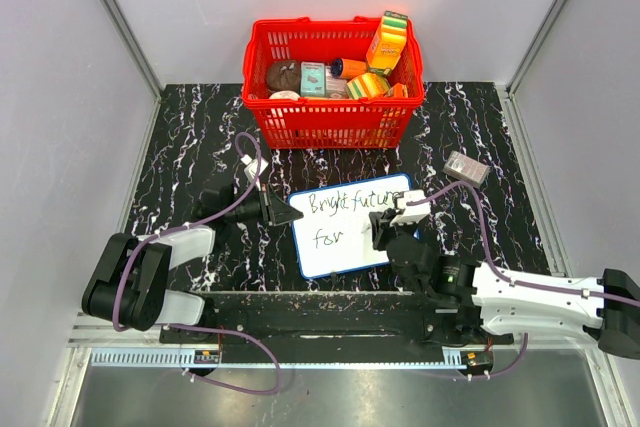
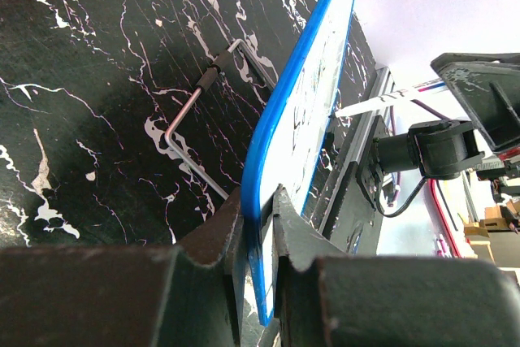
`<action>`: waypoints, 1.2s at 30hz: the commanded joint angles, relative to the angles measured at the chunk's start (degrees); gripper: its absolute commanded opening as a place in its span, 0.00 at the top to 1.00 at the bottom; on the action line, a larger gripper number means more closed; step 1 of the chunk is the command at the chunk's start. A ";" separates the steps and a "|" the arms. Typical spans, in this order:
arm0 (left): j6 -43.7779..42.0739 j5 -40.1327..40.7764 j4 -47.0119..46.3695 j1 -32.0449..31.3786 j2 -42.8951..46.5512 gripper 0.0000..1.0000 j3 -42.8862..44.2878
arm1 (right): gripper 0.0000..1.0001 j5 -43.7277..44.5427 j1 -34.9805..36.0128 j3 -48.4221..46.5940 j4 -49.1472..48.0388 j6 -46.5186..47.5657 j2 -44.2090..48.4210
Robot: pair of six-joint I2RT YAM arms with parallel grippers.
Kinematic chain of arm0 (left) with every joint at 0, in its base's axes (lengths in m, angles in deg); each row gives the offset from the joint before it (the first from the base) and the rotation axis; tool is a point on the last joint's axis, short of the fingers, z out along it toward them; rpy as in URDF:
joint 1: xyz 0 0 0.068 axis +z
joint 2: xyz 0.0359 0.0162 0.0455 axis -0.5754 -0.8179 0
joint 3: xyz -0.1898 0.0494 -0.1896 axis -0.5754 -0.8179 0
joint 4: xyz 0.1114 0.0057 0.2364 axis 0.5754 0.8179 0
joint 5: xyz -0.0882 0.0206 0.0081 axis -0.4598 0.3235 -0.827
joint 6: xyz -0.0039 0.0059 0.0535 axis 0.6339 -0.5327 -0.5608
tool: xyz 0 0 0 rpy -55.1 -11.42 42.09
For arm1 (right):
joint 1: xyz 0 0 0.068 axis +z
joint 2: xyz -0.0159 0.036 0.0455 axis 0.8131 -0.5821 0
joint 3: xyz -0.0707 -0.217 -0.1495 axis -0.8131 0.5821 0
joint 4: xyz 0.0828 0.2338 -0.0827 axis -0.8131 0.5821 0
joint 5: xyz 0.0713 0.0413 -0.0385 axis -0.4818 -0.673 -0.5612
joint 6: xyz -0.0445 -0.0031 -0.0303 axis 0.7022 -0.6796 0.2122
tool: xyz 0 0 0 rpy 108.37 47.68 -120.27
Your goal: Write a sentence on the whiteboard
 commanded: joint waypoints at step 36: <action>-6.38 6.44 2.04 0.19 -1.83 1.00 0.46 | 1.00 -2.30 -0.58 2.02 1.87 -6.32 -2.31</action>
